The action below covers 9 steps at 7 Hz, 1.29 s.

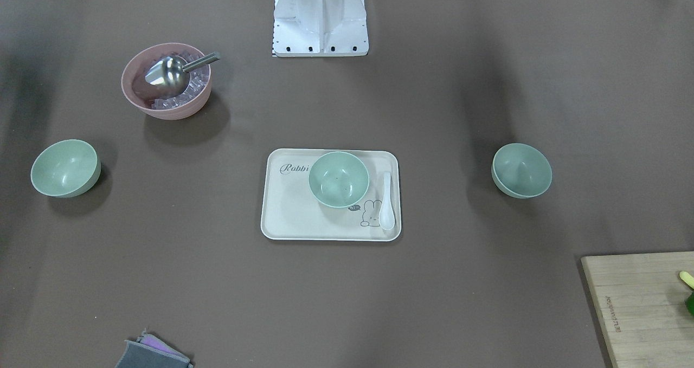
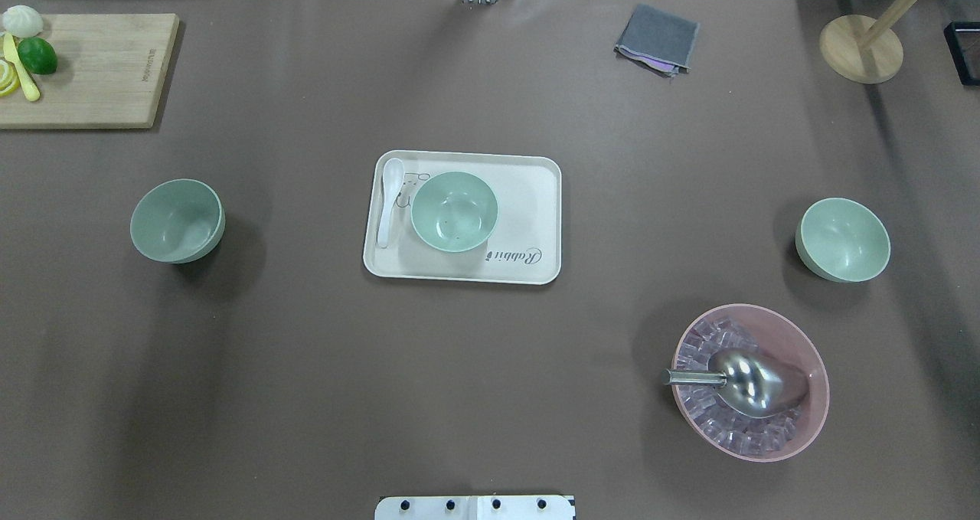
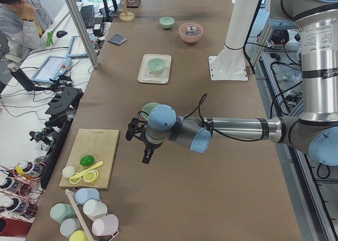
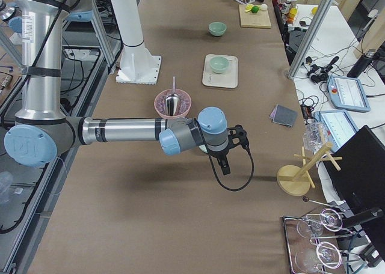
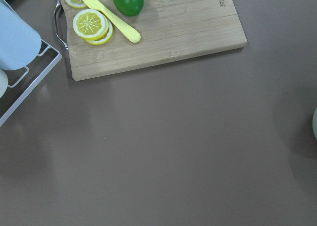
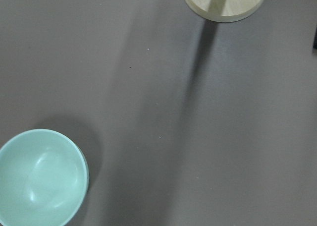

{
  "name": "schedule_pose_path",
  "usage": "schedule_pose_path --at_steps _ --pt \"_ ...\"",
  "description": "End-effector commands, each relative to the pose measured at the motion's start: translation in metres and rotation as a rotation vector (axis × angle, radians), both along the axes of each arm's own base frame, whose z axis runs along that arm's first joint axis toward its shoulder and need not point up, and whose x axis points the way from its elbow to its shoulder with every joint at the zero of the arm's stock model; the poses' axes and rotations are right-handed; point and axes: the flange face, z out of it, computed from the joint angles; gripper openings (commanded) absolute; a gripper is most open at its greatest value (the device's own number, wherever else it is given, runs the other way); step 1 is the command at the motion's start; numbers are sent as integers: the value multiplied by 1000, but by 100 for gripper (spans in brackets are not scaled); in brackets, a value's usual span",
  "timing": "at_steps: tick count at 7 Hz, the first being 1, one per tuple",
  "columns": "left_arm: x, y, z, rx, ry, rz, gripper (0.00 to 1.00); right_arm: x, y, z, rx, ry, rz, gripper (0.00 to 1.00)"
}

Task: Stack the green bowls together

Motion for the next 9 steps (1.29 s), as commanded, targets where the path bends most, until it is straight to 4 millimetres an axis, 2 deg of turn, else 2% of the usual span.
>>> schedule_pose_path --at_steps 1,2,3,4,5,6,7,8,9 --pt "4 -1 0 -14 5 -4 99 -79 -15 -25 -79 -33 11 100" --pt "4 -1 1 -16 6 -5 99 -127 -29 -45 -171 -50 56 99" --pt "5 -3 0 -15 3 -3 99 -148 -32 -26 -209 -2 66 98" --pt "6 -4 2 -18 0 -3 99 -165 -39 -21 -215 6 47 99" --pt "11 -5 5 -26 5 8 99 -177 -47 -10 -236 17 33 99" --pt "13 -11 2 -29 4 2 99 -185 -45 -9 -235 21 19 99" --pt "13 -13 0 -29 4 -2 99 -208 -43 -9 -226 43 -8 100" --pt "13 -13 0 -29 5 -1 99 -215 -40 -3 -229 50 -24 100" --pt "13 -14 0 -29 4 -2 99 -214 -35 13 -260 65 -23 92"
